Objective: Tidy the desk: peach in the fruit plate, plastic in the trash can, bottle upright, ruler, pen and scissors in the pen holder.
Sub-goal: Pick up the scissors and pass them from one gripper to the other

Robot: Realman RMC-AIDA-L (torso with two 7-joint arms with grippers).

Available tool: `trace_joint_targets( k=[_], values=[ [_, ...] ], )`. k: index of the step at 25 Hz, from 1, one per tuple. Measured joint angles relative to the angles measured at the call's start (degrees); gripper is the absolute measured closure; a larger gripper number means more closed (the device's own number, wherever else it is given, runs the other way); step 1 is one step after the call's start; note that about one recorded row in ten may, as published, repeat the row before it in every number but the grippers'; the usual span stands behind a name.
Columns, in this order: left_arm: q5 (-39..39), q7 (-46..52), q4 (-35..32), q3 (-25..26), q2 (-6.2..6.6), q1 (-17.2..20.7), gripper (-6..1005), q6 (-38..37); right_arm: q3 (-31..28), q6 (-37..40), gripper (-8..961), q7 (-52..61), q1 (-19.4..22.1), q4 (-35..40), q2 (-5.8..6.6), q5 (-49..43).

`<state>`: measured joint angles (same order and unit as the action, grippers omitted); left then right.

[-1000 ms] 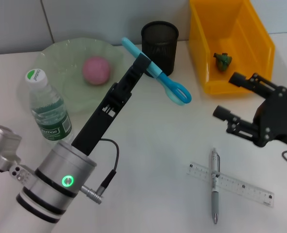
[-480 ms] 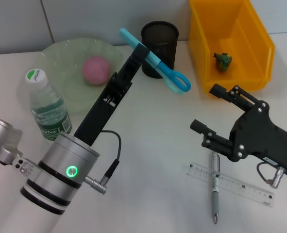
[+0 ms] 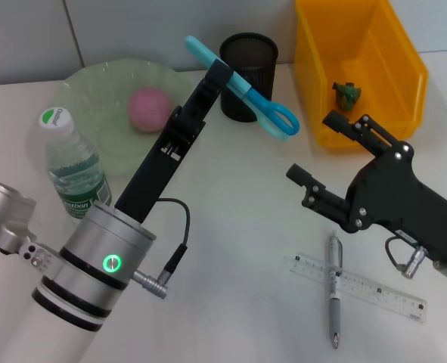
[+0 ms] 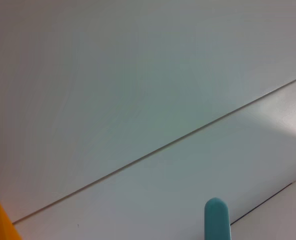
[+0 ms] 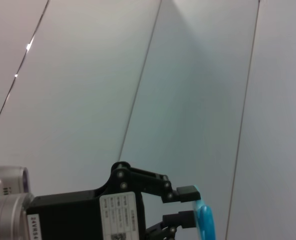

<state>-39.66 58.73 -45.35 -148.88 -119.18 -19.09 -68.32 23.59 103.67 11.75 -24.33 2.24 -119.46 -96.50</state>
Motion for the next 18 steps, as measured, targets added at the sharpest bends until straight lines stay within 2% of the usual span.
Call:
trace_joint_targets(
  k=[18],
  values=[
    [-1.6,0.6,0.5,0.0,0.00,-0.8,761,0.2,-0.1,-1.3,303,-0.9,-2.2,-0.8,-0.07,0.0]
  ],
)
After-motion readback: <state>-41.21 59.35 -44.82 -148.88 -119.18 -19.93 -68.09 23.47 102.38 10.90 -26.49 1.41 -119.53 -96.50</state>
